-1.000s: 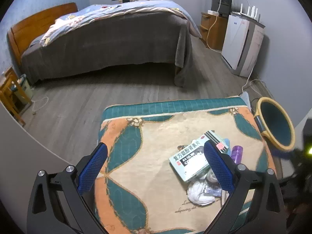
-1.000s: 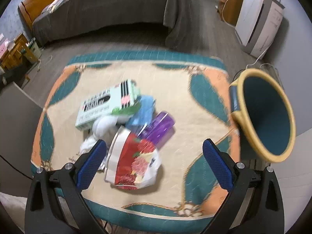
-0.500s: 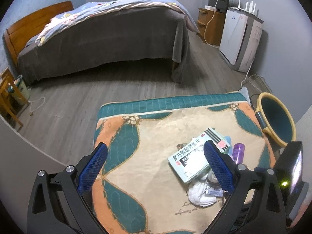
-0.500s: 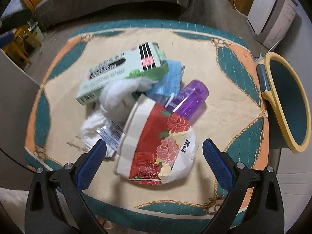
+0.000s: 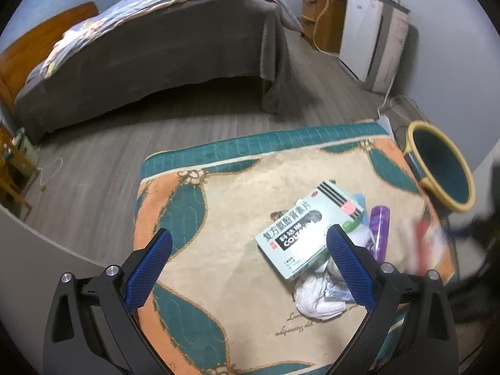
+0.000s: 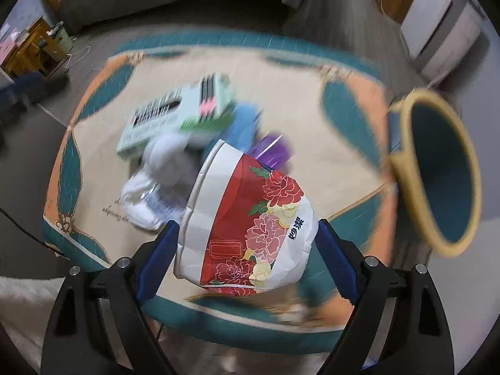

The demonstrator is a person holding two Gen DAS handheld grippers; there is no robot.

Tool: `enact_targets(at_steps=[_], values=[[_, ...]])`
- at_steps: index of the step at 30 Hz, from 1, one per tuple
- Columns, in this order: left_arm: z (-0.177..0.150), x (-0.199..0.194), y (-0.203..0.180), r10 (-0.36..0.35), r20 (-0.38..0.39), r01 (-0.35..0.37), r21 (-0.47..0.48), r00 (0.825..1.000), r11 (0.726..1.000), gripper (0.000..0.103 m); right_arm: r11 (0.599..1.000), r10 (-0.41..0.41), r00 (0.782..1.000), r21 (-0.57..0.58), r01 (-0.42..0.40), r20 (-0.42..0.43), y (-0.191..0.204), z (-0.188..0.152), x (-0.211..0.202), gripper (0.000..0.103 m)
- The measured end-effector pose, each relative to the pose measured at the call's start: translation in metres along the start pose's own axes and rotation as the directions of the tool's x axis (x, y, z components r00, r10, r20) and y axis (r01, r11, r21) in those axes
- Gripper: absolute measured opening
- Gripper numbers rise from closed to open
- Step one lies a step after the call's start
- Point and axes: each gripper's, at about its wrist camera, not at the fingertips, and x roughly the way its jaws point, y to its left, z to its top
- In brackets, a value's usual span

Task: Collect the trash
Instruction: 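Move both tools back over the remaining trash on the cushion, then grasp the white tissue with left tool while right tool grasps red-flowered bag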

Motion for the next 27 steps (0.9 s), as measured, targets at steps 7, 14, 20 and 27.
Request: enact_targets(at_steps=[7, 14, 20, 27], values=[[-0.010, 0.022, -0.032, -0.053, -0.042, 0.055, 0.051, 0.998, 0.997, 0.098, 0.999, -0.030, 0.990, -0.013, 0.032, 0.139, -0.033, 0.014, -0.020, 0.086], [-0.022, 0.041, -0.065, -0.070, -0.102, 0.084, 0.136, 0.992, 0.987, 0.096, 1.000, -0.027, 0.995, 0.018, 0.025, 0.094, -0.042, 0.015, -0.004, 0.086], [-0.028, 0.050, -0.077, -0.079, -0.130, 0.100, 0.160, 0.988, 0.982, 0.090, 0.999, -0.019, 0.996, 0.031, 0.016, 0.084, -0.046, 0.017, 0.000, 0.086], [-0.034, 0.059, -0.088, -0.116, -0.166, 0.145, 0.177, 0.979, 0.974, 0.060, 0.997, 0.010, 0.998, 0.081, -0.015, 0.065, -0.055, 0.018, 0.001, 0.086]])
